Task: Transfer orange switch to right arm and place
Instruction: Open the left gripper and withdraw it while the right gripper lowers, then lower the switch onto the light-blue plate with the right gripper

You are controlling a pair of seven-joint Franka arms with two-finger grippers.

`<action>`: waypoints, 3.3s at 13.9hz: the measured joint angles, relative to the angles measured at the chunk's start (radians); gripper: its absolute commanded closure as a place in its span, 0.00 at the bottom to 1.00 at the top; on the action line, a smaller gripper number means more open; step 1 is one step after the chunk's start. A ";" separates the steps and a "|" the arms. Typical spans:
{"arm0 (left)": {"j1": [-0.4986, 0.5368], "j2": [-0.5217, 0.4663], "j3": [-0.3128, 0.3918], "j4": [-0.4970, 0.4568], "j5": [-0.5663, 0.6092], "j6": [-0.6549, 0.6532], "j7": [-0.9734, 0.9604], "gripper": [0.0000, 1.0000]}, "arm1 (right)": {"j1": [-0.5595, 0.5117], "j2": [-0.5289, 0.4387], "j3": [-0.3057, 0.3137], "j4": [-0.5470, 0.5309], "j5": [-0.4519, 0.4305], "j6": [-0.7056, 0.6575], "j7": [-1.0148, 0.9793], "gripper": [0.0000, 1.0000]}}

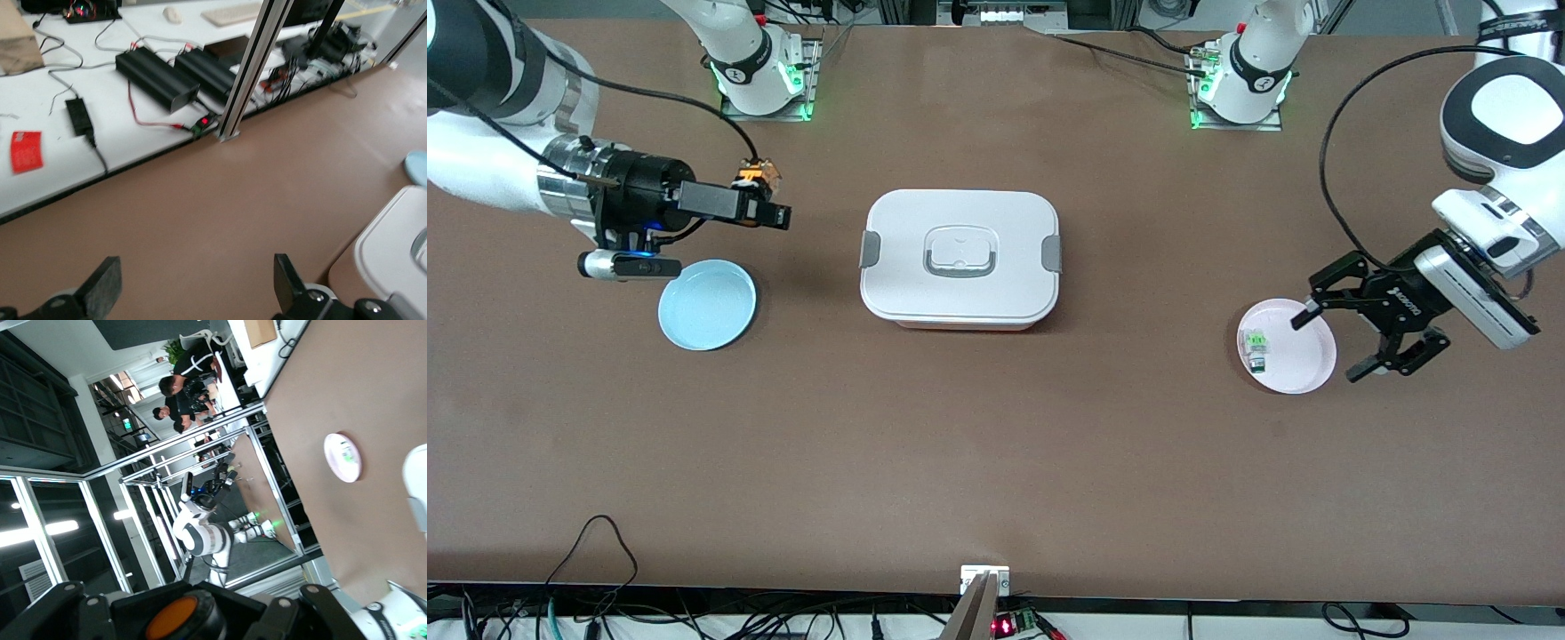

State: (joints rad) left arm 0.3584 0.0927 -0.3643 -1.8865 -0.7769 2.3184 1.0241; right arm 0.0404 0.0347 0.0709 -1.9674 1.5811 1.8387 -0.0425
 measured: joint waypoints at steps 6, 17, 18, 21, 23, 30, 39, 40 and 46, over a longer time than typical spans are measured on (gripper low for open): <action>0.001 -0.036 0.074 0.115 0.412 -0.273 -0.298 0.00 | -0.001 0.110 -0.172 -0.025 -0.052 -0.213 -0.131 1.00; -0.041 -0.048 0.068 0.297 0.824 -0.687 -0.955 0.00 | -0.043 0.327 -0.360 -0.027 -0.342 -0.405 -0.491 1.00; -0.050 -0.048 0.068 0.306 0.839 -0.693 -0.975 0.00 | -0.049 0.335 -0.360 -0.027 -0.375 -0.393 -0.516 1.00; -0.051 -0.048 0.073 0.318 0.842 -0.696 -0.983 0.00 | -0.075 0.400 -0.361 -0.027 -0.434 -0.349 -0.638 1.00; -0.051 -0.048 0.073 0.318 0.843 -0.696 -0.983 0.00 | -0.084 0.453 -0.362 -0.025 -0.461 -0.308 -0.715 1.00; -0.054 -0.048 0.072 0.321 0.843 -0.696 -0.984 0.00 | -0.077 0.500 -0.358 0.111 -0.699 -0.184 -0.797 1.00; -0.054 -0.048 0.072 0.322 0.843 -0.696 -0.984 0.00 | 0.026 0.531 -0.349 0.122 -0.820 0.051 -0.987 1.00; -0.054 -0.048 0.072 0.322 0.843 -0.696 -0.984 0.00 | 0.038 0.533 -0.349 0.122 -0.832 0.075 -0.997 1.00; -0.054 -0.048 0.072 0.329 0.843 -0.696 -0.985 0.00 | 0.064 0.531 -0.349 0.177 -0.989 0.128 -0.966 0.72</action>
State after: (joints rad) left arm 0.3046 0.0450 -0.2921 -1.5570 0.0659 1.6221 0.0391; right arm 0.1046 0.5656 -0.2779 -1.7908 0.5918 1.9663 -1.0086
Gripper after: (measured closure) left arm 0.000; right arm 0.934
